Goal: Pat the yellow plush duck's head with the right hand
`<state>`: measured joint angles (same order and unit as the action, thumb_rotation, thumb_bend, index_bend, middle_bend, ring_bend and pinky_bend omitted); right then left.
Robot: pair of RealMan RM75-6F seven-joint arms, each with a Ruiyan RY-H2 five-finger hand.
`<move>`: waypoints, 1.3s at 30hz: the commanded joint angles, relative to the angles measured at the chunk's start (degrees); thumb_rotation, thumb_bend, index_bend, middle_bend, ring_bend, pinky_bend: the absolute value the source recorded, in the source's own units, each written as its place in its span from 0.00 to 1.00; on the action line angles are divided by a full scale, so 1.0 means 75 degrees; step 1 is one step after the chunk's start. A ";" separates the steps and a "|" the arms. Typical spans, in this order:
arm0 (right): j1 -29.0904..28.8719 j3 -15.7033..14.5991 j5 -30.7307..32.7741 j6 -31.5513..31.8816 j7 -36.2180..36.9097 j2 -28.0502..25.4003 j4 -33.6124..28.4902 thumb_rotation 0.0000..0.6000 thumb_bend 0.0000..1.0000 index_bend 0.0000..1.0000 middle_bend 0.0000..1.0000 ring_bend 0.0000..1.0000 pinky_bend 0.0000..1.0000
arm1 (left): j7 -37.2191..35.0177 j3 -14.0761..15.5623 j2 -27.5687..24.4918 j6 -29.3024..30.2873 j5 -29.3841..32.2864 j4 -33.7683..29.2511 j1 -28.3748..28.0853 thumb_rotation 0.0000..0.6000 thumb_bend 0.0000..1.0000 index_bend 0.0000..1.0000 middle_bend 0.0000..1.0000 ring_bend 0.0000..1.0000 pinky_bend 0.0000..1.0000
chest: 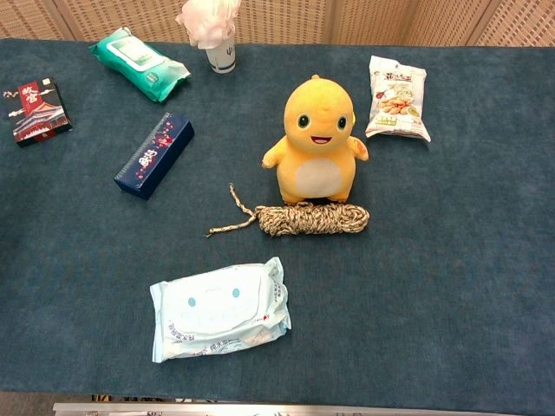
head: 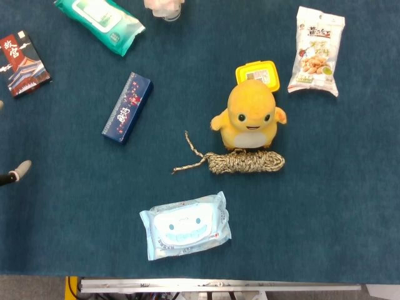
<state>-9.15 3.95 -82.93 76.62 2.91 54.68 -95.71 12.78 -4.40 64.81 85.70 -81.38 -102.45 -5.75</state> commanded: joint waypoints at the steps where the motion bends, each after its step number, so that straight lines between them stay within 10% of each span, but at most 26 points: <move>1: -0.0006 -0.0008 -0.0001 -0.0019 0.0004 0.0016 0.0006 0.79 0.00 0.00 0.06 0.00 0.00 | 0.0048 0.0016 -0.0009 -0.0059 0.0026 -0.0030 -0.0021 0.84 0.03 0.15 0.07 0.01 0.00; 24: -0.1148 0.0294 -0.0626 -0.1015 0.0718 0.0281 -0.0192 0.78 0.00 0.00 0.06 0.00 0.00 | 0.0026 0.0074 -0.0045 -0.0044 -0.0017 -0.0041 0.0007 0.86 0.03 0.15 0.07 0.01 0.00; 39: -0.2919 0.0778 -0.0644 -0.2748 0.1311 0.0907 -0.0444 0.25 0.00 0.01 0.06 0.00 0.00 | -0.0087 0.0161 -0.0082 0.0026 -0.0213 -0.0047 0.0062 0.87 0.03 0.15 0.07 0.01 0.00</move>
<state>-29.79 9.20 -87.70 57.21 12.60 60.78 -98.81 12.12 -3.19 64.20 85.89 -82.98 -102.80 -5.29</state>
